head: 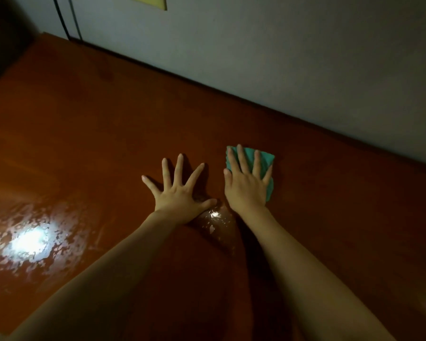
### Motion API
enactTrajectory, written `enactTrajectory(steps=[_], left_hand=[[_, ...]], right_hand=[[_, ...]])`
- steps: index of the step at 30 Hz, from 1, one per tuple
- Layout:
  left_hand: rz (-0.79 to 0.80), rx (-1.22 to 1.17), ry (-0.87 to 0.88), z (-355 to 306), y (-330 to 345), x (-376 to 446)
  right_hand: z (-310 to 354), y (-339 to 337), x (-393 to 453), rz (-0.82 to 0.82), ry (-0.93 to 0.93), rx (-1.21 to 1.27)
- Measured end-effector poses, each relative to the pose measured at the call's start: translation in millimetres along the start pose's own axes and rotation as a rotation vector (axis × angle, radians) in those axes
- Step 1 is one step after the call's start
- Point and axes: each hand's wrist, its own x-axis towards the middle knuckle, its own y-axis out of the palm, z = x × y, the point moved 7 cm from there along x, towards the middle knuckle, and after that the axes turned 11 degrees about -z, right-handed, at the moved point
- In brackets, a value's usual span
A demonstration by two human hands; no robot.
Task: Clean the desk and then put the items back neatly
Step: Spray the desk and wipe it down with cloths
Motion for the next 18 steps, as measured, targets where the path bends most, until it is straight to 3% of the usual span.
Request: enactTrajectory(steps=[5,7,10,13,15,18], left_hand=[[0.042,-0.006,0.007,0,-2,5],[0.045,0.001,0.017,0,-3,9],[0.042,0.024,0.036,-1,-5,16],[0.035,0.053,0.043,-1,-6,20],[0.041,0.052,0.041,-1,-5,22],[0.050,0.032,0.045,-1,-6,25]], right_hand=[[-8,5,-24,0.103,-0.360,-0.100],[-30,-2,-12,0.084,-0.327,-0.124],[-52,-10,25,0.019,-0.126,-0.124],[-37,-10,63,-0.005,-0.013,-0.090],[-15,-7,77,-0.001,-0.030,-0.070],[14,-5,76,-0.002,-0.202,-0.061]])
